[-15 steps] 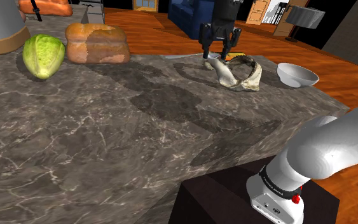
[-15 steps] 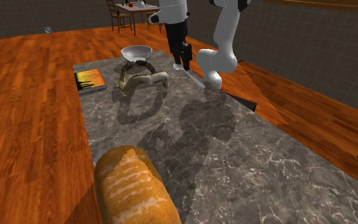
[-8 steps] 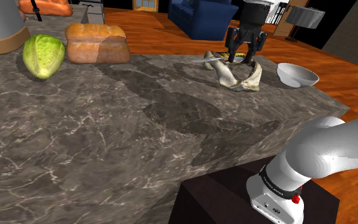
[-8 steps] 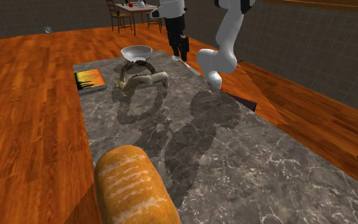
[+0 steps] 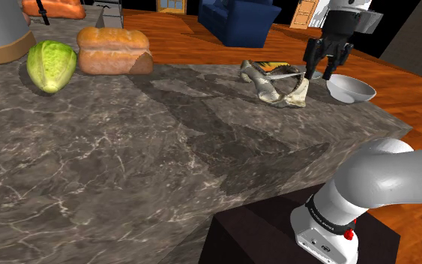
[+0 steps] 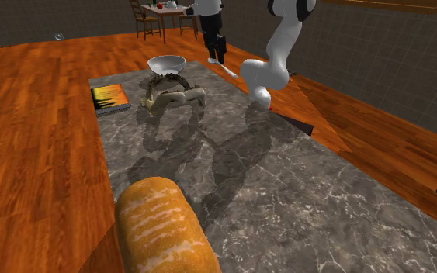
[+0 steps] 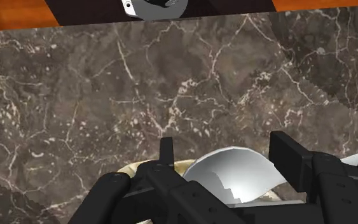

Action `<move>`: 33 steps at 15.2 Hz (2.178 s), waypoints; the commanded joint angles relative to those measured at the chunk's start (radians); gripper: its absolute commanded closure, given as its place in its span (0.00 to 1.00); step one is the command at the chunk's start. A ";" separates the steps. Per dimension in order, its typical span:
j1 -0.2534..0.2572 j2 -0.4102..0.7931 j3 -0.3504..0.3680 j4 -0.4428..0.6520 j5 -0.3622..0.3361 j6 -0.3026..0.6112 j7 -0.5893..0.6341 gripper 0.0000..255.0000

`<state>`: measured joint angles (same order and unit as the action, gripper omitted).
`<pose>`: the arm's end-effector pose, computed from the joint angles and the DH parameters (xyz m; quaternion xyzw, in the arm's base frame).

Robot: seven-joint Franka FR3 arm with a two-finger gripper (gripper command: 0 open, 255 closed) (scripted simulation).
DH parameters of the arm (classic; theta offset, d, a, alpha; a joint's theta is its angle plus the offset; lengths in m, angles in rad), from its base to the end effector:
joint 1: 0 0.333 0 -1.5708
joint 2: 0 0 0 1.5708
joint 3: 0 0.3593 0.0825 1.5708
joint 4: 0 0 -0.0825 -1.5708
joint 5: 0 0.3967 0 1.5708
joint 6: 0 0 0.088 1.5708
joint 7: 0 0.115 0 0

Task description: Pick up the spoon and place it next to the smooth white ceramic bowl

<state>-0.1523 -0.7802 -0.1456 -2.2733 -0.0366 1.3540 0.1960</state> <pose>0.2501 -0.1020 0.6300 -0.9717 0.2224 0.0712 0.0350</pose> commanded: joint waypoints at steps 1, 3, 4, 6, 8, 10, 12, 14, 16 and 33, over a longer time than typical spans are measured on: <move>-0.017 -0.052 -0.033 -0.031 -0.035 -0.022 -0.039 1.00; -0.033 -0.089 -0.069 -0.043 -0.073 -0.045 -0.080 1.00; -0.040 -0.106 -0.087 -0.047 -0.093 -0.056 -0.101 1.00; -0.056 -0.136 -0.124 -0.052 -0.134 -0.078 -0.143 1.00; -0.071 -0.163 -0.162 -0.052 -0.176 -0.099 -0.187 1.00; -0.084 -0.185 -0.201 -0.048 -0.219 -0.119 -0.230 1.00; -0.087 -0.197 -0.206 -0.081 -0.225 -0.098 -0.229 1.00; -0.090 -0.208 -0.211 -0.114 -0.231 -0.076 -0.227 1.00; -0.094 -0.219 -0.217 -0.146 -0.237 -0.055 -0.226 1.00; -0.126 -0.282 -0.285 -0.396 -0.304 0.133 -0.217 1.00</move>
<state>-0.2768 -1.0618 -0.4255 -2.6584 -0.3363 1.4756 -0.0208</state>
